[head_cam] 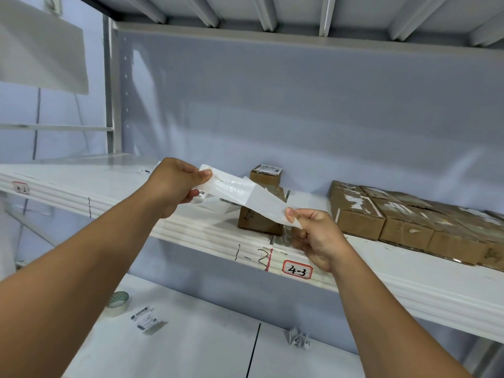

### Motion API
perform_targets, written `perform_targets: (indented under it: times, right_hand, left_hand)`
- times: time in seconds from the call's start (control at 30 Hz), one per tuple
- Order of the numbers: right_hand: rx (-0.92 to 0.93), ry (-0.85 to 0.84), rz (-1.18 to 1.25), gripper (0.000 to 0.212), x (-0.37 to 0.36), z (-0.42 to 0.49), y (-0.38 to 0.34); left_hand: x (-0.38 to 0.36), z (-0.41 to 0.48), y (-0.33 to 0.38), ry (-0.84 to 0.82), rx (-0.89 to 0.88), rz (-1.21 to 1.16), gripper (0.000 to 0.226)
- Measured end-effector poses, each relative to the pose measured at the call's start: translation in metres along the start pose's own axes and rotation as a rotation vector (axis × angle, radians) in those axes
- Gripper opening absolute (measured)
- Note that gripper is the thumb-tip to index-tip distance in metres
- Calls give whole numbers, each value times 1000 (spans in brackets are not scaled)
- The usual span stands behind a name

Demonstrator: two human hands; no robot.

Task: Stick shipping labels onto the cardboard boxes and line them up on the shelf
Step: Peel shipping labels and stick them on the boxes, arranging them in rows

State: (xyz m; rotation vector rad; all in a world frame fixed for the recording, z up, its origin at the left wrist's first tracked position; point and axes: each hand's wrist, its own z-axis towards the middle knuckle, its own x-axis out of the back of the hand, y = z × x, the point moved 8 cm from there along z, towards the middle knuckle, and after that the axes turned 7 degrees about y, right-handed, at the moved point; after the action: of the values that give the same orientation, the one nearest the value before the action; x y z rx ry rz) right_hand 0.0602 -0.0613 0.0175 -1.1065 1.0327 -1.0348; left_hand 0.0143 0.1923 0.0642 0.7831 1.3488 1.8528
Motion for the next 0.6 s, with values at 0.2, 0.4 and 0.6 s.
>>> perform_targets:
  times: [0.2, 0.4, 0.6]
  right_hand:
    - [-25, 0, 40, 16, 2, 2, 2]
    - [-39, -8, 138, 21, 4, 3, 2]
    - [-44, 37, 210, 35, 10, 2, 2]
  left_hand:
    - [4, 9, -9, -1, 42, -40, 19]
    - [10, 15, -6, -17, 46, -44, 19]
    - [8, 18, -17, -23, 123, -93, 14]
